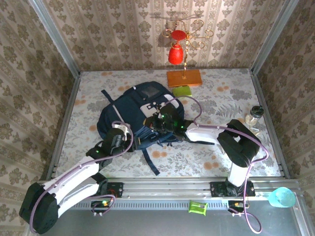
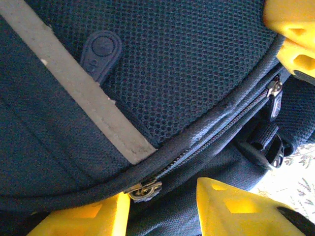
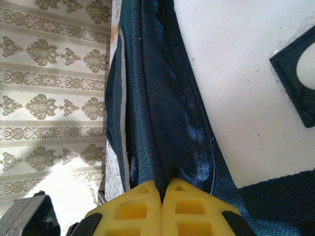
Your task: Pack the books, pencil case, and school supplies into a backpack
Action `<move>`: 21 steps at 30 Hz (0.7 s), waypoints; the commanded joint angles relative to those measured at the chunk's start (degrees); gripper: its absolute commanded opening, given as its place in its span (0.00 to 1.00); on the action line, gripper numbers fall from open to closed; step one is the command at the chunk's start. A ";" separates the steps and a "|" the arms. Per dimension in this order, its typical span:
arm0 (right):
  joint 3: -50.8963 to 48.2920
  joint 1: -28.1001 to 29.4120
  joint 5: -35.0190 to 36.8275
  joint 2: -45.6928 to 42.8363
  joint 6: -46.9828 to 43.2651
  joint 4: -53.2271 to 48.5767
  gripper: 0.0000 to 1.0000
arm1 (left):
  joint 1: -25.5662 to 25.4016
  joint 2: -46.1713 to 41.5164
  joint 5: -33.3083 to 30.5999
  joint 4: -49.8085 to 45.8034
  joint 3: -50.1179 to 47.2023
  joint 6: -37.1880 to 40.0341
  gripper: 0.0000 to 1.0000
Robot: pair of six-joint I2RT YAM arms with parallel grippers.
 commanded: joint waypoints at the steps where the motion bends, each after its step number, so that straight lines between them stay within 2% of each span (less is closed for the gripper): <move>1: 0.53 0.78 0.49 -3.85 1.39 8.04 0.00 | -0.17 -0.35 -3.47 1.74 -1.27 -0.77 0.42; 13: -0.21 0.50 0.83 -4.75 0.85 6.87 0.00 | 0.31 4.16 -10.12 3.22 -0.31 1.53 0.34; 21: -1.70 -0.65 0.14 -6.54 -0.94 4.03 0.00 | 1.53 5.29 -10.77 5.61 -0.27 3.90 0.23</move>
